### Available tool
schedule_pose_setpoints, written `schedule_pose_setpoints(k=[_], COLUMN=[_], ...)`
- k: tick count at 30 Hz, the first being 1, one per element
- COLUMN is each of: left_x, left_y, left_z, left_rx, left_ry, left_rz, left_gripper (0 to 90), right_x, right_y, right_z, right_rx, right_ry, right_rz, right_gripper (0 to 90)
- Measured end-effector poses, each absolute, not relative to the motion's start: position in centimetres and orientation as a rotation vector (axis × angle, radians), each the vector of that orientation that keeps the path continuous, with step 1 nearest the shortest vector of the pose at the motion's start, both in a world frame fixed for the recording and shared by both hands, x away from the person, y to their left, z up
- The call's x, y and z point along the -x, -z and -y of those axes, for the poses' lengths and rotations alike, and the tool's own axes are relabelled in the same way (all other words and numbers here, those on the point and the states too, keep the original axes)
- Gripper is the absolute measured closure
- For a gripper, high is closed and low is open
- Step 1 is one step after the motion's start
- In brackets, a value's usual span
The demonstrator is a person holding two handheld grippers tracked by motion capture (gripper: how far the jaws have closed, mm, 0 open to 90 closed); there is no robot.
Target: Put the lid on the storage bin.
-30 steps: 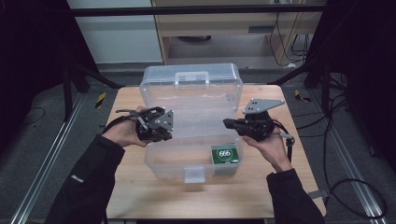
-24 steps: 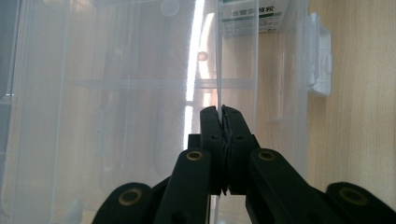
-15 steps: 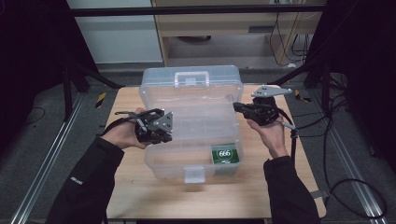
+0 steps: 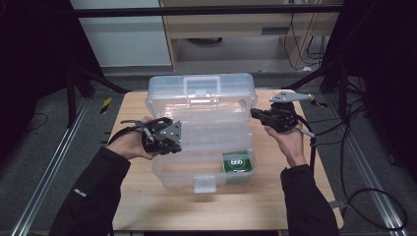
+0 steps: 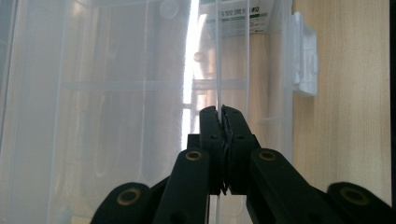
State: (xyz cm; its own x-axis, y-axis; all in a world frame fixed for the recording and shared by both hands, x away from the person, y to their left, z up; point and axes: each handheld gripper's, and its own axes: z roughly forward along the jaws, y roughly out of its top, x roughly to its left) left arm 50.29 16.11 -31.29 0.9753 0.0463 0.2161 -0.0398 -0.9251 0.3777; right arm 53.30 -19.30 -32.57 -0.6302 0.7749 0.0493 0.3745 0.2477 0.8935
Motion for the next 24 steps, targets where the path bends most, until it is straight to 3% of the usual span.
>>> schedule_pose_setpoints(k=[13, 24], left_x=[-50.04, -49.94], left_y=[31.76, 31.34], left_z=[-16.1, -16.48], left_rx=[-2.715, -2.561], left_ry=[-0.327, -0.319], left_rz=[0.028, -0.076], left_gripper=[85.1, 61.4], right_x=[-52.89, -52.44], right_y=[32.84, 33.16], right_z=[19.49, 19.55], right_rx=[-1.05, -1.056], right_ry=[-1.35, -1.367], right_rz=[-2.157, -2.178], right_gripper=[90.0, 89.9])
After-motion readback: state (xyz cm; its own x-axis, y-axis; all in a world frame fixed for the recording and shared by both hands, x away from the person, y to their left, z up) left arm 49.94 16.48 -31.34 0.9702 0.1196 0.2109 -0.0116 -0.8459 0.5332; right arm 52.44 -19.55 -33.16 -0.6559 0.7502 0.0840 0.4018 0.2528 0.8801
